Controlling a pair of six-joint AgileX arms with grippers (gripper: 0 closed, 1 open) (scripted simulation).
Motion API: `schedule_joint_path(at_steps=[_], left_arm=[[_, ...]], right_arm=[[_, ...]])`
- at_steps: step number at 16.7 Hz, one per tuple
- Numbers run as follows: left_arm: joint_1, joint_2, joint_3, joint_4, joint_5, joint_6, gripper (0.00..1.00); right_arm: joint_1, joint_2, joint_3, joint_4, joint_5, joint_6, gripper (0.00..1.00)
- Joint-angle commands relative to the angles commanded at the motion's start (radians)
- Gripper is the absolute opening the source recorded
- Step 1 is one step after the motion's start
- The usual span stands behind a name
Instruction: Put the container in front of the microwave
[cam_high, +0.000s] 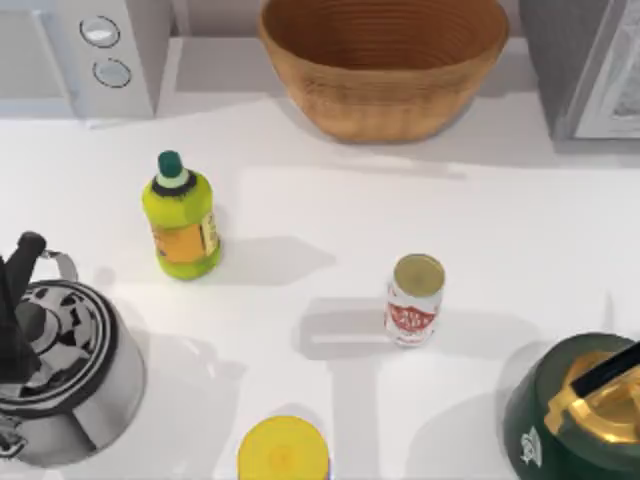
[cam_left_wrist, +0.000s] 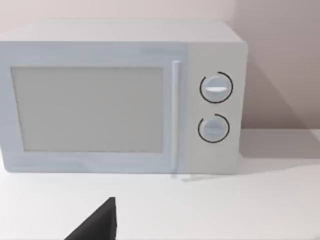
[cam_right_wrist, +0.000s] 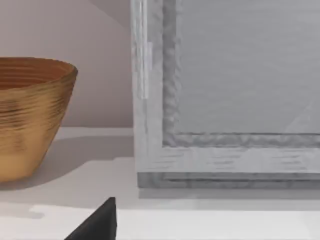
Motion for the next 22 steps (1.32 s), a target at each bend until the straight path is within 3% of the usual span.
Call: schedule_joint_path(at_steps=[5,10,22], left_arm=[[-0.032,0.051,0.056,-0.037,0.005,0.0,1.0],[-0.162,0.321,0.329,-0.231,0.02,-0.002,1.0],[-0.603,1.567,1.374,-1.068,0.062,-0.025,1.0]], right_arm=[[0.0,0.0,0.0,0.0,0.0,0.0,1.0],[0.0,0.0,0.0,0.0,0.0,0.0,1.0],[0.0,0.0,0.0,0.0,0.0,0.0,1.0]])
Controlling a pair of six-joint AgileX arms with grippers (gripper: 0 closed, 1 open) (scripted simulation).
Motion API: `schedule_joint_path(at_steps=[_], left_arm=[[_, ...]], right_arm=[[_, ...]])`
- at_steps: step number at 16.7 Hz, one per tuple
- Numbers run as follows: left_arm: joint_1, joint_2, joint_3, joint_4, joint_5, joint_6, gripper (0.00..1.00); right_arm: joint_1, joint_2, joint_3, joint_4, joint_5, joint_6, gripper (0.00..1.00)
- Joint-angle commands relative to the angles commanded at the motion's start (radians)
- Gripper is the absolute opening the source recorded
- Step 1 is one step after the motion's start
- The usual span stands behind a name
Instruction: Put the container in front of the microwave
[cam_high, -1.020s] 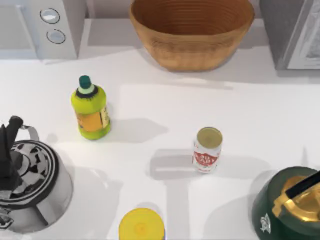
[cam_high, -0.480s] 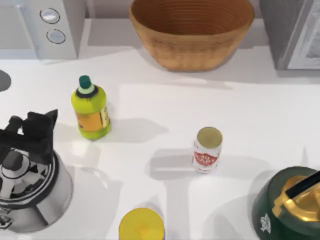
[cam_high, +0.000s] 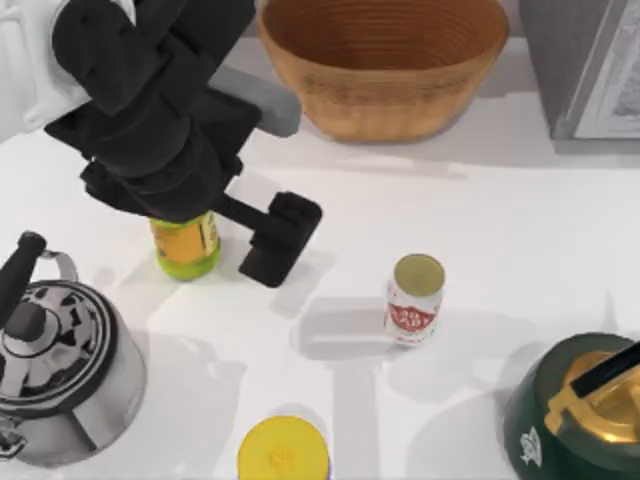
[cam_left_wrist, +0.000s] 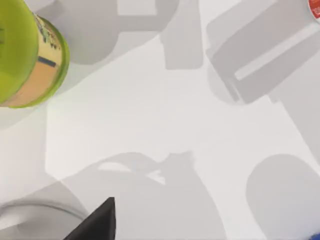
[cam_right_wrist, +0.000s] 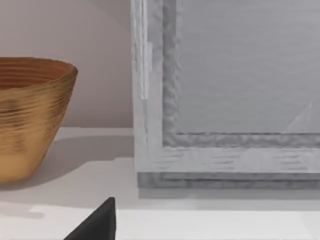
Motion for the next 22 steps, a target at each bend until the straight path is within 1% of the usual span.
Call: schedule_joint_path(at_steps=[3,6,9,11,13,15,22], left_arm=[[-0.089,0.3,0.281,-0.177,-0.001,-0.008,1.0],[-0.164,0.545,0.551,-0.31,-0.011,-0.014,1.0],[-0.221,0.721,0.783,-0.393,-0.029,-0.019,1.0],[-0.246,0.8,0.897,-0.423,-0.042,-0.022,1.0],[-0.26,0.847,0.967,-0.436,-0.052,-0.024,1.0],[-0.265,0.867,0.996,-0.439,-0.058,-0.025,1.0],[-0.261,0.863,0.977,-0.422,-0.057,-0.024,1.0]], right_arm=[[0.0,0.0,0.0,0.0,0.0,0.0,1.0],[0.0,0.0,0.0,0.0,0.0,0.0,1.0],[0.0,0.0,0.0,0.0,0.0,0.0,1.0],[0.0,0.0,0.0,0.0,0.0,0.0,1.0],[0.0,0.0,0.0,0.0,0.0,0.0,1.0],[0.0,0.0,0.0,0.0,0.0,0.0,1.0],[0.0,0.0,0.0,0.0,0.0,0.0,1.0]])
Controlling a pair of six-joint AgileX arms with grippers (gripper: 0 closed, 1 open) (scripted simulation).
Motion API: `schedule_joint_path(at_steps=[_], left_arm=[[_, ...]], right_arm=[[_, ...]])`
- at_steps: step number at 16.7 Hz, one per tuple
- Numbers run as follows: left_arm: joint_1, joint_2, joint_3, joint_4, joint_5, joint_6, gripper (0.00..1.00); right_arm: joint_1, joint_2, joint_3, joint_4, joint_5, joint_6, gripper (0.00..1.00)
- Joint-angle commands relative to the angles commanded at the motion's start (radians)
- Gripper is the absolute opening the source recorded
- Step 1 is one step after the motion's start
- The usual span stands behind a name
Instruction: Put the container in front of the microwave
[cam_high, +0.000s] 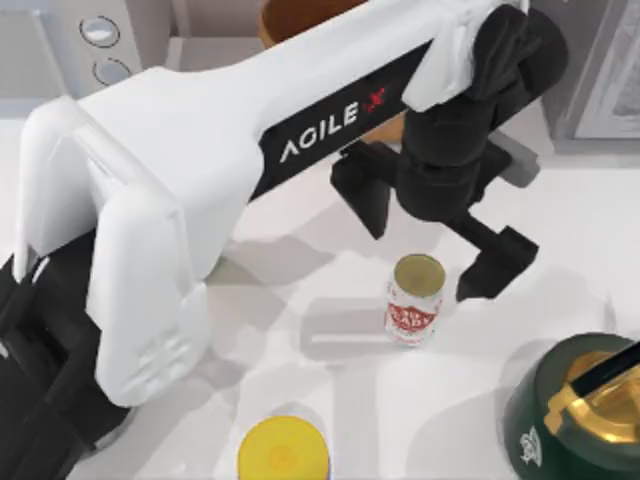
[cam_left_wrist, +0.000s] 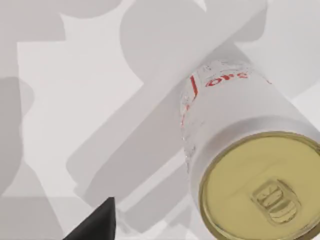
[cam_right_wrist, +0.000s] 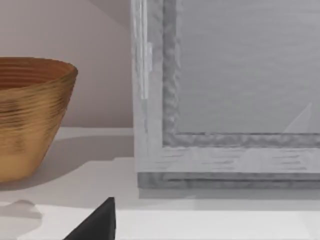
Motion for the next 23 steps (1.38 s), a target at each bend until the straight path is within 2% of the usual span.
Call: schedule_joint_path(at_steps=[8,13,23], left_arm=[[-0.002,-0.014,-0.239,0.223,-0.001,0.0,1.0],[-0.002,-0.015,-0.251,0.235,-0.001,0.0,1.0],[-0.002,-0.015,-0.251,0.235,-0.001,0.0,0.25]], right_arm=[[0.0,0.0,0.0,0.0,0.0,0.0,1.0],[0.0,0.0,0.0,0.0,0.0,0.0,1.0],[0.0,0.0,0.0,0.0,0.0,0.0,1.0]])
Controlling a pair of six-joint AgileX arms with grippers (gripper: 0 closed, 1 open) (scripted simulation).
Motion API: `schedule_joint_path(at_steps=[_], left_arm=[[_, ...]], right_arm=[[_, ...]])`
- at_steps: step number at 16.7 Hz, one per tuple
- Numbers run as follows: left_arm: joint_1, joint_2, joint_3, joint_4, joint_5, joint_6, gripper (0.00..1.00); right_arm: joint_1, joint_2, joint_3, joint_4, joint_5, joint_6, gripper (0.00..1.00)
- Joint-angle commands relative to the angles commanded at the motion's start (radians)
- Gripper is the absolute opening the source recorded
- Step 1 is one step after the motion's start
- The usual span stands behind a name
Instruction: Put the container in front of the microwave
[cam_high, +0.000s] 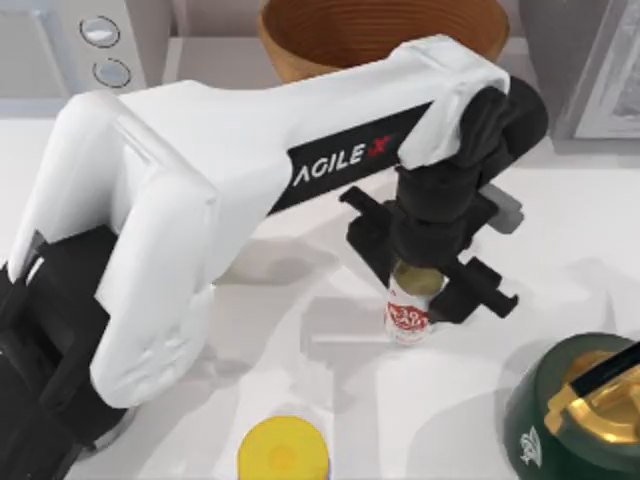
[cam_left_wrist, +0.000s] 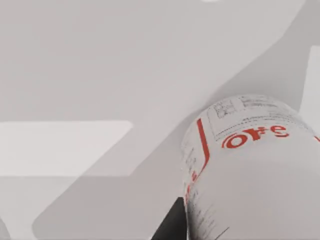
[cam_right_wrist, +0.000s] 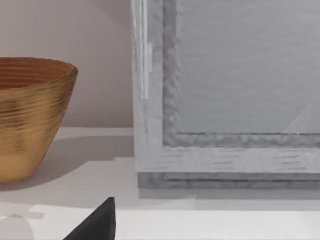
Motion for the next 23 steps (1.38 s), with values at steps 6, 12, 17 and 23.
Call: schedule_joint_path(at_steps=[6,12,17,23], left_arm=[[0.0,0.0,0.0,0.0,0.0,0.0,0.0],[0.001,0.001,0.0,0.0,0.0,0.001,0.0],[-0.002,0.003,0.087,-0.084,-0.001,0.002,0.0],[0.0,0.001,0.16,-0.159,0.0,0.0,0.0]], right_arm=[[0.0,0.0,0.0,0.0,0.0,0.0,1.0],[0.0,0.0,0.0,0.0,0.0,0.0,1.0],[0.0,0.0,0.0,0.0,0.0,0.0,1.0],[0.0,0.0,0.0,0.0,0.0,0.0,1.0]])
